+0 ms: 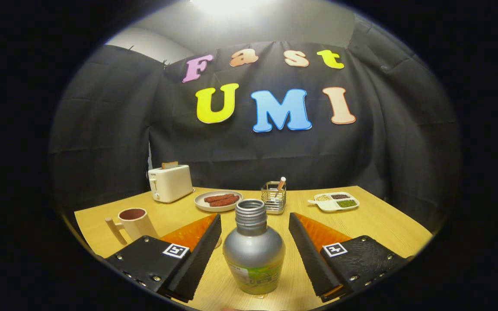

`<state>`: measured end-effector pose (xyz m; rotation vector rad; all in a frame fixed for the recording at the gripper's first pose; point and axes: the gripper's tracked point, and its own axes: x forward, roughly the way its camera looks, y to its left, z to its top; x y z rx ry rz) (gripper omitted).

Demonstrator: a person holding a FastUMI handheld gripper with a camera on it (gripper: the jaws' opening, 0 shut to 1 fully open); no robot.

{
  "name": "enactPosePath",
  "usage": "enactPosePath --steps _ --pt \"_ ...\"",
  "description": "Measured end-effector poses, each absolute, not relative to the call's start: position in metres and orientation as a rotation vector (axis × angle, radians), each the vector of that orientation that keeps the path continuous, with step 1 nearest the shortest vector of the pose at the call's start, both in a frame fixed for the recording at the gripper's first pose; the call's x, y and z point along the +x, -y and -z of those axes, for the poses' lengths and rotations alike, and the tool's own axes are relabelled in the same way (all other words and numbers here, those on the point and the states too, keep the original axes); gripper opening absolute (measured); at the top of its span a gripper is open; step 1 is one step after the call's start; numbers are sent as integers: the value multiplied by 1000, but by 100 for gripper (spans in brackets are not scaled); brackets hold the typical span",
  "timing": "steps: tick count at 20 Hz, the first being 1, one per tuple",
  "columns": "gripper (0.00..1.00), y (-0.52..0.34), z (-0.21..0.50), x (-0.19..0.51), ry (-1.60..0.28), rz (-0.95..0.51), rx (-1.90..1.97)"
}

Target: Take the bottle from table, then pour the juice into the cup, finally place the bottle on the coaster

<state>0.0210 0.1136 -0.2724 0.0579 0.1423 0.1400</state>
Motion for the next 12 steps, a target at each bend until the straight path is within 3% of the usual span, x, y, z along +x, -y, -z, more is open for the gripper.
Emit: enactPosePath --steps 12 --pt "97 -116 311 40 -160 -93 74"
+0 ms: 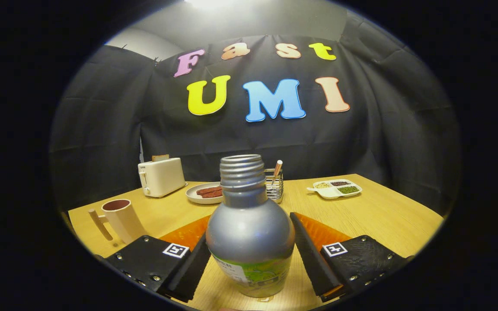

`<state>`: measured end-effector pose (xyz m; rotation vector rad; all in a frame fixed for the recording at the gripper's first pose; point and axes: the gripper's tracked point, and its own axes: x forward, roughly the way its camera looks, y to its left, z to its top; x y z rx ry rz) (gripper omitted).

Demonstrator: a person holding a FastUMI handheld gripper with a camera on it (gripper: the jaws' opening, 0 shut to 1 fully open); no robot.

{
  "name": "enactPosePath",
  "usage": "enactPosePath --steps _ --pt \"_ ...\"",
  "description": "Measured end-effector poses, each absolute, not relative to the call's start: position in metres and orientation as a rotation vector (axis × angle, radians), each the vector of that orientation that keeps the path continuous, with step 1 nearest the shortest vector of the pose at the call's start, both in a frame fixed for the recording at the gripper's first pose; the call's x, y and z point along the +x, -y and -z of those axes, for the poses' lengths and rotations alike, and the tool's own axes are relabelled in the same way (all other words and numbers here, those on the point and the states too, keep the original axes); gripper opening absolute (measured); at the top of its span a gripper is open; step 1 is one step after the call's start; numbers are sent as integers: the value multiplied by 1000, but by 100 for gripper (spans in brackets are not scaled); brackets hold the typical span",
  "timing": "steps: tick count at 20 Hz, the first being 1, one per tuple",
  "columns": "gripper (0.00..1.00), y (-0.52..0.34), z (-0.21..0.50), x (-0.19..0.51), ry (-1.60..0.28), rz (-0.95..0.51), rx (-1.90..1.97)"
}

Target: Take the bottle from table, then pour the juice into the cup, finally place the bottle on the coaster

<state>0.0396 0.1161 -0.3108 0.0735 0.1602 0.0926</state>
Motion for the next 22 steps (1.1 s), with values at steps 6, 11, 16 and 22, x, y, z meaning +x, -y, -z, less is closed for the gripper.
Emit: enactPosePath --steps 6,11,16,22 --pt "83 -119 317 39 -184 -65 25" --pt "81 -139 299 41 -162 -60 -141" --pt "81 -170 284 54 -168 -70 -346" --pt "81 -211 280 65 -187 -102 -475"
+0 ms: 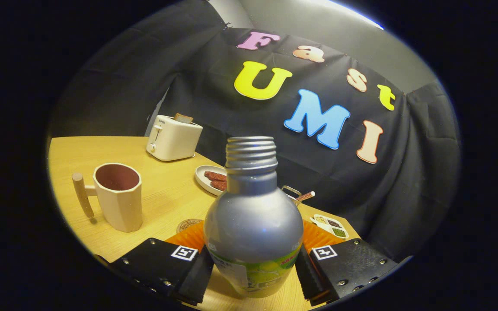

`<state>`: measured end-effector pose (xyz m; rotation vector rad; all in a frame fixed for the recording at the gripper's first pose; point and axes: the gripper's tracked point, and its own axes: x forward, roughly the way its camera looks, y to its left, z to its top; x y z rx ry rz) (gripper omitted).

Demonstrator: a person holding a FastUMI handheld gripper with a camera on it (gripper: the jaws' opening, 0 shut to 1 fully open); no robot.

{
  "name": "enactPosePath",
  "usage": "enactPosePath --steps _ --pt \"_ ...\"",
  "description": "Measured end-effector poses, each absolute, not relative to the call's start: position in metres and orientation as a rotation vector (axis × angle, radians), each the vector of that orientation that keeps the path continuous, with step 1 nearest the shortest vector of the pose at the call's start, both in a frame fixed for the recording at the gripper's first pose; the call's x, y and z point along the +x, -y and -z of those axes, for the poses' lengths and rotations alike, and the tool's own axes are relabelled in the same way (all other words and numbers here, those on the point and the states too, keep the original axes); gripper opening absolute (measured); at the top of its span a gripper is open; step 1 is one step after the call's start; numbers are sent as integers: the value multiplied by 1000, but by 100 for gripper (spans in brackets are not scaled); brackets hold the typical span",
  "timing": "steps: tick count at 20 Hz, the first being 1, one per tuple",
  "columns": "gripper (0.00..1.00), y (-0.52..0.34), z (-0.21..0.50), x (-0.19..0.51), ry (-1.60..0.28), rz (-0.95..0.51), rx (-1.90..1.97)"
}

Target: Take the bottle from table, then pour the juice into the cup, finally place the bottle on the coaster

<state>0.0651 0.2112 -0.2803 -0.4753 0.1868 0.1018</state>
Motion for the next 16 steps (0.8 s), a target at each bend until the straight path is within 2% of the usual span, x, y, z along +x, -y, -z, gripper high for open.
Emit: enactPosePath --steps 16 --pt "81 -260 303 94 -202 -124 -922"
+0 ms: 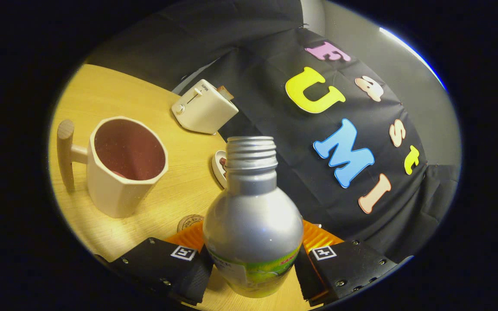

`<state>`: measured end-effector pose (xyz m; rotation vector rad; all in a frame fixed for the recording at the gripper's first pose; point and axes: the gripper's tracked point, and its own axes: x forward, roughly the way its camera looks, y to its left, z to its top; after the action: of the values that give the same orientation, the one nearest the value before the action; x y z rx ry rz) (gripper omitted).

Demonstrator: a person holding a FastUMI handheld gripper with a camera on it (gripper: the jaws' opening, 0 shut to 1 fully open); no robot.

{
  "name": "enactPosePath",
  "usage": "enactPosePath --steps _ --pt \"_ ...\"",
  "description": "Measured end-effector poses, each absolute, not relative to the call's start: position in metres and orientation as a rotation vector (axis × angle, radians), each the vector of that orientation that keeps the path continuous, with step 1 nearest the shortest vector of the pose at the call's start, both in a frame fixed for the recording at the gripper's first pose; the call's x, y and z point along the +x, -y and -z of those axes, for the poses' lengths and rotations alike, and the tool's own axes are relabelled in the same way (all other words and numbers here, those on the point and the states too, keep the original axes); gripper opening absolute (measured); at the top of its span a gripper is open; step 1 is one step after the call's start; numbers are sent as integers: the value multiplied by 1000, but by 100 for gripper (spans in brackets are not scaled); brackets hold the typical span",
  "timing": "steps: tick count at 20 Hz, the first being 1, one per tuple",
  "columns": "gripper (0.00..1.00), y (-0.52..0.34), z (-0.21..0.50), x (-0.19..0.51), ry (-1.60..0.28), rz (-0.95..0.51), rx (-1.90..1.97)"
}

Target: Take the bottle from table, then pour the juice into the cup, finally place the bottle on the coaster

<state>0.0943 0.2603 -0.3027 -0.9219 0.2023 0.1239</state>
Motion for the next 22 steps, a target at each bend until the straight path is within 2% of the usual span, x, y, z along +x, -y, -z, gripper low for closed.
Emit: enactPosePath --steps 12,22 --pt "81 -267 308 107 -195 -109 -1152" --pt "81 -278 295 107 -86 -90 -1371"
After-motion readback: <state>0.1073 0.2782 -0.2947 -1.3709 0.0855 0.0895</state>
